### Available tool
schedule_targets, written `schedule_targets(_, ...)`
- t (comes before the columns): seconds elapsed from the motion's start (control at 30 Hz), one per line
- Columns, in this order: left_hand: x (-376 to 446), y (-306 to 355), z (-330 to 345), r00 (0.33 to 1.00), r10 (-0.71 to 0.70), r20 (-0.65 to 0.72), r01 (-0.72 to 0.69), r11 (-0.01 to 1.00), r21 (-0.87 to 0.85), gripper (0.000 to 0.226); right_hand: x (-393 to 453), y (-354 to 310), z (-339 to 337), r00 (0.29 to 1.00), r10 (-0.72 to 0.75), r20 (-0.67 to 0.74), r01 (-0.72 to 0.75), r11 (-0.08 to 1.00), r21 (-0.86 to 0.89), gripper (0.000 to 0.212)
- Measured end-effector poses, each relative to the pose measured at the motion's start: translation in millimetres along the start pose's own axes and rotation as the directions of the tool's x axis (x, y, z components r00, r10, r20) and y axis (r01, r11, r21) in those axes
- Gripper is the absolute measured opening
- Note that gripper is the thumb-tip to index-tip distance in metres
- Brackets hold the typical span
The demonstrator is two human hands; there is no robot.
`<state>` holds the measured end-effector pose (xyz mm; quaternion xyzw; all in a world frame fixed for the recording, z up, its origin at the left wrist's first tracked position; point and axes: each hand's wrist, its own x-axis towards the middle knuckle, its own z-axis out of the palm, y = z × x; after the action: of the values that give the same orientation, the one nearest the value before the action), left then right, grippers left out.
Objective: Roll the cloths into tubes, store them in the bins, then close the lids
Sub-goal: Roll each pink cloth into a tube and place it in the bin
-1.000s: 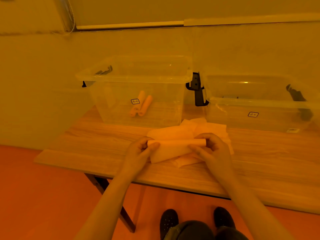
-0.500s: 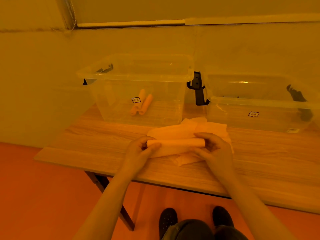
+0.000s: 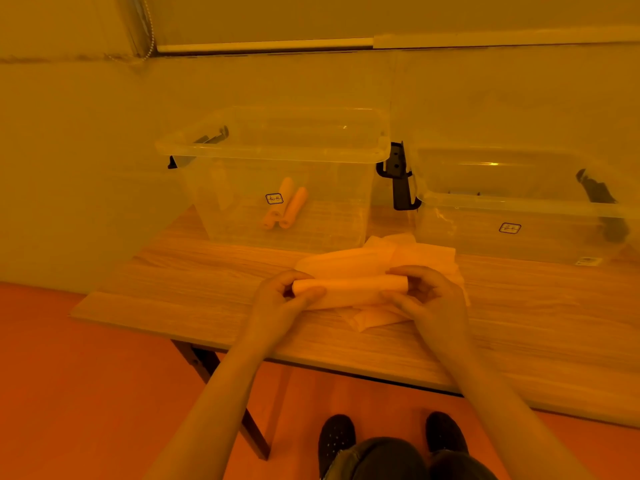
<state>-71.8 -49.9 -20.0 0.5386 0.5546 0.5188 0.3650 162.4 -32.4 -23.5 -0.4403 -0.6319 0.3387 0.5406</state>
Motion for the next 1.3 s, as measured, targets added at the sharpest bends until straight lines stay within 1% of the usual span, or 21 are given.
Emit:
schedule_targets(0.1,-0.2,0.4,0.0,1.000,-0.010,0.008,0.010,1.000,-0.017,0.009,0.4,-0.3,0.0,1.000,-0.013,0.007,0.012,1.000,0.012,0.043)
schedule_targets(0.27,0.7,-1.6,-1.5,0.999,0.045,0.011,-0.045,0.998,-0.046,0.024,0.2,-1.2,1.0,1.000,0.007,0.002,-0.007,1.000,0.007,0.045)
schedule_targets(0.37,1.3,-2.5,-1.9,0.998,0.062,0.006,-0.062,0.998,-0.024,0.019,0.5,-0.6,0.9,1.000,0.007,0.013,-0.007,1.000,0.002,0.046)
schedule_targets(0.47,0.9,-1.2,-2.6,0.996,0.086,-0.014,-0.087,0.996,-0.023,0.013,-0.2,-1.1,0.3,1.000,-0.021,0.021,0.022,0.999,-0.037,0.044)
schedule_targets(0.57,0.2,0.3,-3.4,0.998,0.059,-0.021,-0.061,0.997,-0.054,0.014,0.0,-2.6,0.5,1.000,-0.021,0.018,0.022,0.998,-0.058,0.039)
schedule_targets(0.7,-0.5,0.0,-2.8,1.000,0.015,0.009,-0.014,0.994,-0.106,0.028,-0.4,-2.0,1.5,1.000,0.001,0.007,-0.001,1.000,-0.010,0.035)
schedule_targets(0.77,-0.3,-0.1,-2.4,1.000,0.008,-0.005,-0.009,0.995,-0.101,0.023,-0.7,-2.9,1.8,1.000,0.002,0.005,-0.002,1.000,-0.004,0.034)
schedule_targets(0.87,-1.3,1.3,-2.2,1.000,-0.012,-0.017,0.010,0.996,-0.087,0.009,-0.1,-4.9,1.1,1.000,-0.020,0.006,0.020,1.000,-0.004,0.036)
schedule_targets(0.93,-2.1,2.8,-1.6,1.000,-0.019,-0.020,0.018,0.996,-0.083,0.007,-0.3,-5.3,0.6,1.000,-0.022,0.007,0.022,1.000,0.006,0.035)
schedule_targets(1.03,-3.1,4.8,-1.8,0.999,0.021,-0.039,-0.023,0.998,-0.060,0.017,-0.9,-4.7,1.1,1.000,-0.005,0.015,0.005,1.000,0.016,0.031)
schedule_targets(1.1,-2.9,3.8,-2.5,0.998,0.059,-0.028,-0.060,0.997,-0.055,0.021,-0.9,-4.5,1.4,1.000,0.005,0.017,-0.005,0.999,0.033,0.037)
schedule_targets(1.2,-1.7,2.0,-2.4,0.995,0.096,-0.008,-0.097,0.995,-0.033,0.021,-1.1,-6.5,1.3,1.000,0.018,0.012,-0.019,0.997,0.076,0.044)
schedule_targets(1.3,1.3,6.9,-1.8,0.992,0.129,0.007,-0.128,0.991,-0.028,0.020,0.6,-10.6,1.2,0.999,0.047,0.008,-0.047,0.992,0.118,0.040)
